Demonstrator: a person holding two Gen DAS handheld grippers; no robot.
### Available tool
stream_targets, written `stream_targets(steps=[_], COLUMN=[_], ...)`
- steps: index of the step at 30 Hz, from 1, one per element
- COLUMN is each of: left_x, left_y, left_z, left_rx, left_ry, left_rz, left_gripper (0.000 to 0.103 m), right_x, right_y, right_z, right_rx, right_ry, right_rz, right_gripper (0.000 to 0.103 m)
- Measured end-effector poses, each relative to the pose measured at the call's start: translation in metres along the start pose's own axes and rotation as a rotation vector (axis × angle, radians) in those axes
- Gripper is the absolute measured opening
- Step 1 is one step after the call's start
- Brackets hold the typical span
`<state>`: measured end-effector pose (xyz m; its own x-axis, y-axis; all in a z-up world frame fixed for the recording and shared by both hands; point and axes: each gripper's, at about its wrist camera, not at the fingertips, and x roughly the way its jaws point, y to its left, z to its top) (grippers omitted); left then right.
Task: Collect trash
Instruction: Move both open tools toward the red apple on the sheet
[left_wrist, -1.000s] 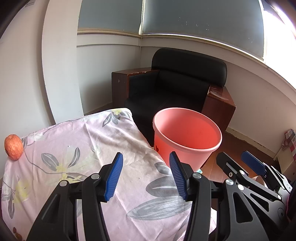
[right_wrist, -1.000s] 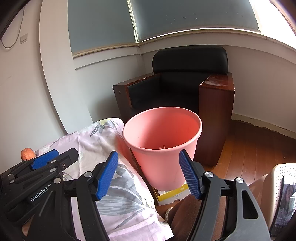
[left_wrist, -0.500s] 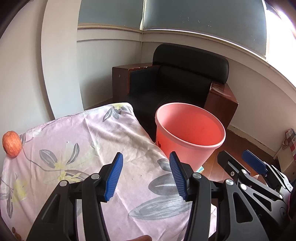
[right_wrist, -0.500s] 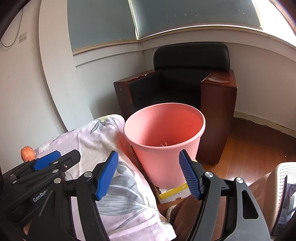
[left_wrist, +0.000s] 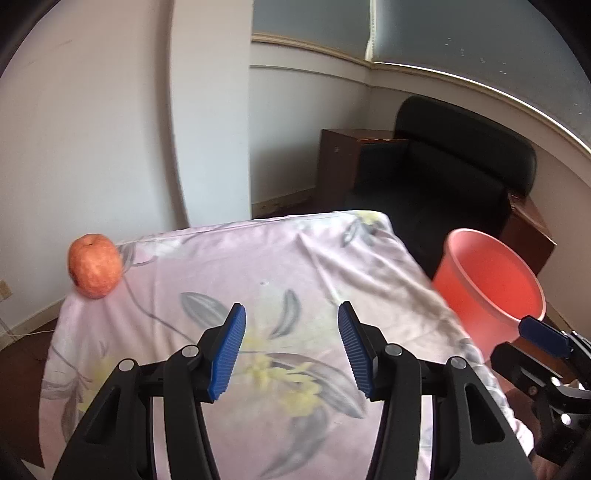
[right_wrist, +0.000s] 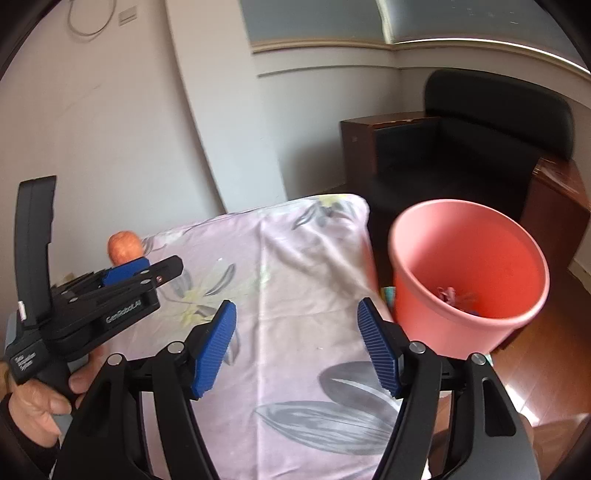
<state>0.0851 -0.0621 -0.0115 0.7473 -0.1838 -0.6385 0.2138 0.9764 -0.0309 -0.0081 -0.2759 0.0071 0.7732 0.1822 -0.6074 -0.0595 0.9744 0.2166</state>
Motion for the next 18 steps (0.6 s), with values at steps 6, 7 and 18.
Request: stream_targets(steps=[6, 7, 18], left_x=[0.019, 0.021, 0.048], left_y=[0.08, 0.091, 0.158], left_z=[-0.01, -0.013, -0.042], left_rx=[-0.107, -0.125, -0.261], left_ry=[0.049, 0.057, 0.186], left_rz=[0.173, 0.196, 0.325], left_gripper=[0.051, 0.051, 0.052], right_x=[0.048, 0.055, 0.104], right_y=[0.071, 0.083, 0.15], right_z=[0.01, 0.009, -0.023], right_rx=[-0.233, -0.273, -0.558], right_ry=[0.142, 0.164, 0.29], right_rz=[0.264, 0.3, 0.434], right_gripper=[0.069, 0.069, 0.069])
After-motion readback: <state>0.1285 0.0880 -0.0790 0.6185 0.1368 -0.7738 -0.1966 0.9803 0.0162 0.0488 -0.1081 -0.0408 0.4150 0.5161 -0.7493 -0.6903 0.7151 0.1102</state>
